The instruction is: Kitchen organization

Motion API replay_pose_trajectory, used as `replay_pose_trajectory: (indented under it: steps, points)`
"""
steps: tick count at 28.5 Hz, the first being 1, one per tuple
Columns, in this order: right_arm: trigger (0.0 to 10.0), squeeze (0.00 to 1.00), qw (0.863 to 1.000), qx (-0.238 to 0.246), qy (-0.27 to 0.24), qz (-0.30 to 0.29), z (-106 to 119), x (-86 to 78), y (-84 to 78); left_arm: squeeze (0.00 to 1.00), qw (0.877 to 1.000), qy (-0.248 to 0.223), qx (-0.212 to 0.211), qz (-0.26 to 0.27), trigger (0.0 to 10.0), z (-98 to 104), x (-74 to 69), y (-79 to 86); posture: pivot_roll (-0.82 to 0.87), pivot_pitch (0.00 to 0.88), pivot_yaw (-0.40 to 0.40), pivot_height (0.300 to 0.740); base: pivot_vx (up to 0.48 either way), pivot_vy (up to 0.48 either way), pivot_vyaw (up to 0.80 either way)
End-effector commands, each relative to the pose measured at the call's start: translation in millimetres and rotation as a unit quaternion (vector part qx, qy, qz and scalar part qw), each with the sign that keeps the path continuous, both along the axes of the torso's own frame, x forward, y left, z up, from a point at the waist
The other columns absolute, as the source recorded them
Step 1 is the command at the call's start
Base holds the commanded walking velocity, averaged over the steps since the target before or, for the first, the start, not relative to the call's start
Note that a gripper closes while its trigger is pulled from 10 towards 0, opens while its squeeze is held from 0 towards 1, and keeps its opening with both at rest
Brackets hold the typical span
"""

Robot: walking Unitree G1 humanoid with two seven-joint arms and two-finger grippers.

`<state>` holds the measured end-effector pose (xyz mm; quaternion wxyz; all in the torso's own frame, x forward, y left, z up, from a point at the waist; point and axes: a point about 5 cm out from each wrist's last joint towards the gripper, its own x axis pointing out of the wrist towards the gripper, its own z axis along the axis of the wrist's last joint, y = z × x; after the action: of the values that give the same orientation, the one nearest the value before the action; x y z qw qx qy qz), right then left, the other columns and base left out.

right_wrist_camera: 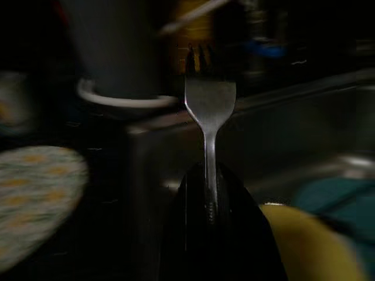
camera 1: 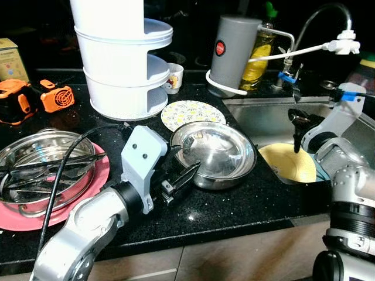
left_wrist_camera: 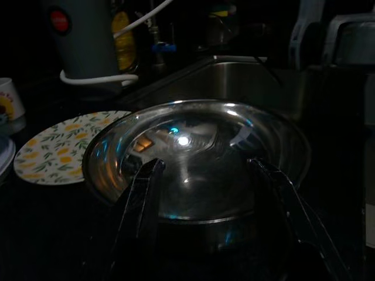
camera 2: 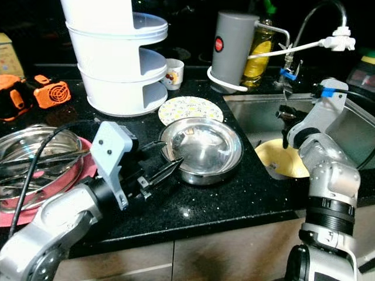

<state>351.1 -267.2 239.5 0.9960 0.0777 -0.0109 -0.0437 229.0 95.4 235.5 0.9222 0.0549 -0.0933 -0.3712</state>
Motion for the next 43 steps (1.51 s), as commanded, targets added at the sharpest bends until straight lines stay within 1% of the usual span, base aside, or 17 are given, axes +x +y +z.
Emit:
replay_pose_trajectory:
  steps: [1, 4, 5, 8, 10, 14, 15, 16, 17, 18, 24, 30, 31, 32, 38, 41, 43]
  points:
    - [0.8, 0.00, 0.999, -0.034, 0.008, -0.036, 0.0, 1.7, -5.7, 0.00, 1.000, 0.006, -0.003, -0.007, 10.0, -1.3, 0.1, -2.4, 0.02, 0.000, -0.099, 0.740, 0.000, 0.000, 0.00]
    - [1.1, 0.00, 0.983, -0.129, 0.079, -0.103, -22.0, 2.2, -19.0, 0.00, 1.000, 0.004, -0.004, -0.009, 10.0, 0.1, 0.0, -3.2, 0.03, 0.000, -0.107, 0.740, 0.000, 0.000, 0.00]
    - [4.4, 0.00, 0.979, -0.140, 0.095, -0.118, -27.5, 1.6, -22.8, 0.00, 1.000, 0.002, -0.005, -0.011, 10.0, 0.9, -0.4, -3.1, 0.03, 0.000, -0.107, 0.740, 0.000, 0.000, 0.00]
    - [4.8, 0.00, 0.973, -0.155, 0.115, -0.129, -34.4, 1.8, -25.1, 0.00, 1.000, 0.000, -0.010, -0.017, 10.0, 2.4, -1.3, -3.5, 0.03, 0.000, -0.106, 0.740, 0.000, 0.000, 0.00]
    - [10.0, 0.00, 0.965, -0.182, 0.135, -0.130, -42.1, 2.0, -24.0, 0.00, 0.999, -0.002, -0.017, -0.030, 10.0, 3.9, -3.5, -6.2, 0.03, 0.000, -0.106, 0.740, 0.000, 0.000, 0.00]
    - [10.0, 0.00, 0.963, -0.191, 0.143, -0.125, -47.3, 2.6, -21.4, 0.00, 0.999, -0.002, -0.020, -0.042, 10.0, 4.7, -5.5, -8.4, 0.03, 0.000, -0.106, 0.740, 0.000, 0.000, 0.00]
    - [10.0, 0.15, 0.965, -0.186, 0.142, -0.116, -49.4, 3.8, -18.2, 0.00, 0.999, -0.001, -0.022, -0.050, 10.0, 4.9, -7.0, -9.5, 0.03, 0.000, -0.106, 0.740, 0.000, 0.000, 0.00]
    - [10.0, 0.15, 0.965, -0.186, 0.142, -0.116, -49.4, 3.8, -18.2, 0.00, 0.999, -0.001, -0.022, -0.050, 10.0, 4.9, -7.0, -9.5, 0.03, 0.000, -0.106, 0.740, 0.000, 0.000, 0.00]
    - [10.0, 0.80, 0.970, -0.174, 0.134, -0.104, -50.2, 5.4, -13.9, 0.00, 0.998, 0.000, -0.023, -0.059, 10.0, 5.0, -8.6, -10.8, 0.03, 0.000, -0.106, 0.740, 0.000, 0.000, 0.00]
    - [10.0, 1.00, 0.973, -0.167, 0.127, -0.092, -50.7, 7.3, -9.0, 0.00, 0.997, 0.002, -0.024, -0.068, 10.0, 4.8, -10.4, -12.2, 0.03, 0.000, -0.104, 0.740, 0.000, 0.000, 0.00]
    - [10.0, 1.00, 0.981, -0.148, 0.099, -0.077, -47.7, 11.5, -0.5, 0.00, 0.996, 0.007, -0.023, -0.084, 10.0, 3.6, -13.3, -14.4, 0.03, 0.000, -0.100, 0.740, 0.000, 0.000, 0.00]
    - [10.0, 1.00, 0.997, -0.077, 0.009, -0.009, -24.0, 15.1, 19.0, 0.00, 0.996, 0.008, -0.021, -0.085, 10.0, 3.5, -13.0, -13.7, 0.03, 0.000, -0.095, 0.740, 0.000, 0.000, 0.00]
    - [10.0, 0.60, 0.998, -0.062, -0.007, 0.007, -19.8, 15.2, 23.2, 0.00, 0.996, 0.009, -0.021, -0.085, 10.0, 3.5, -12.8, -13.5, 0.03, 0.000, -0.094, 0.740, 0.000, 0.000, 0.00]
    - [10.0, 0.00, 0.998, -0.044, -0.026, 0.027, -14.5, 14.8, 28.5, 0.00, 0.996, 0.009, -0.020, -0.085, 10.0, 3.5, -12.5, -13.5, 0.03, 0.000, -0.094, 0.740, 0.000, 0.000, 0.00]
    - [10.0, 0.00, 0.994, 0.008, -0.073, 0.076, -1.5, 12.8, 40.1, 0.00, 0.996, 0.007, -0.019, -0.082, 10.0, 4.0, -11.8, -12.9, 0.03, 0.000, -0.094, 0.740, 0.000, 0.000, 0.00]
    - [10.0, 0.00, 0.984, 0.049, -0.114, 0.131, 11.0, 8.7, 48.9, 0.00, 0.997, 0.005, -0.018, -0.076, 10.0, 4.4, -10.8, -11.4, 0.03, 0.000, -0.093, 0.740, 0.000, 0.000, 0.00]
    - [10.0, 0.04, 0.960, 0.042, -0.143, 0.239, 22.6, -0.7, 64.1, 0.00, 0.997, 0.003, -0.017, -0.071, 10.0, 4.9, -9.7, -10.5, 0.04, 0.000, -0.096, 0.740, 0.000, 0.000, 0.00]
